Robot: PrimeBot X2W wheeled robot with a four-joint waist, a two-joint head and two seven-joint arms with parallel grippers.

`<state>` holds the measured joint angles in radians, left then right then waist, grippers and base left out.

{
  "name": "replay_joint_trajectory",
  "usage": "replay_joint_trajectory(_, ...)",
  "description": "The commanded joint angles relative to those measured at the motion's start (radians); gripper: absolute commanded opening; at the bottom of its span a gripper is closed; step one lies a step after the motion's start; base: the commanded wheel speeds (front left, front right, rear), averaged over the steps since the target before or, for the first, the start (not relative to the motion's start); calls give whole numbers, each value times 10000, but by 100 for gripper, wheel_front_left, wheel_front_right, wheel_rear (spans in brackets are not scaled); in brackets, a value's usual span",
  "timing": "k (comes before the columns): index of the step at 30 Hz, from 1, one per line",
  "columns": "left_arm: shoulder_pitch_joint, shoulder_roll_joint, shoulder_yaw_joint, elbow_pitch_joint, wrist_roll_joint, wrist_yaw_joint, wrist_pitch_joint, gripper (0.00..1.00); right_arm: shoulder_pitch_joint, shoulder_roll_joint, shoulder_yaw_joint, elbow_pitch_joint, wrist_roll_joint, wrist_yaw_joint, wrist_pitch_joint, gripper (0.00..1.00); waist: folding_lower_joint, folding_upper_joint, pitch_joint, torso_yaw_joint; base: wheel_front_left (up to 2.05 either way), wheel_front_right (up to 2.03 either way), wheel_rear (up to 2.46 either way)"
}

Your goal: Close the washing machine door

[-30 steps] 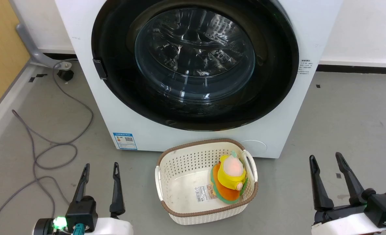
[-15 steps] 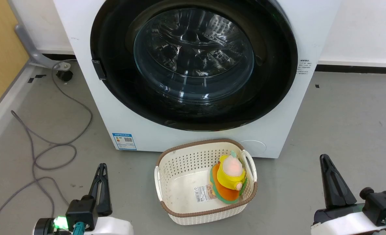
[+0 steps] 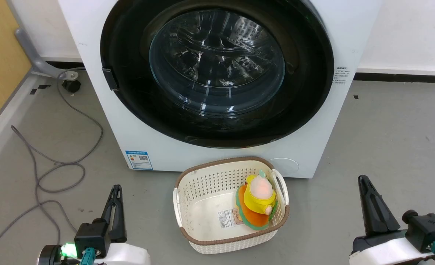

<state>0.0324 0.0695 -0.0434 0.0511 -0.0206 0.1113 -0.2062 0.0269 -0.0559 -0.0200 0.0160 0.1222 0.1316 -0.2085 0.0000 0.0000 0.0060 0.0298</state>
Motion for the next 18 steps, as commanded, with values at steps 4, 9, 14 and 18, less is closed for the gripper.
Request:
replay_joint_trajectory(4,-77,-38,58,-77,50,-81,141,0,-60,14,27,-40,-176,-2,153,0,0,0,-3,-16,0,0,0)
replay_joint_trajectory(9,-90,-46,78,-100,58,-136,243,0,-71,16,36,-46,-232,-3,256,0,0,0,-6,-31,0,0,0)
replay_joint_trajectory(14,-103,-54,98,-123,67,-191,345,0,-82,19,45,-53,-288,-3,359,0,0,0,-9,-46,0,0,0)
replay_joint_trajectory(18,-114,-61,114,-141,73,-235,426,0,-91,20,53,-58,-332,-3,441,0,0,0,-11,-58,0,0,0)
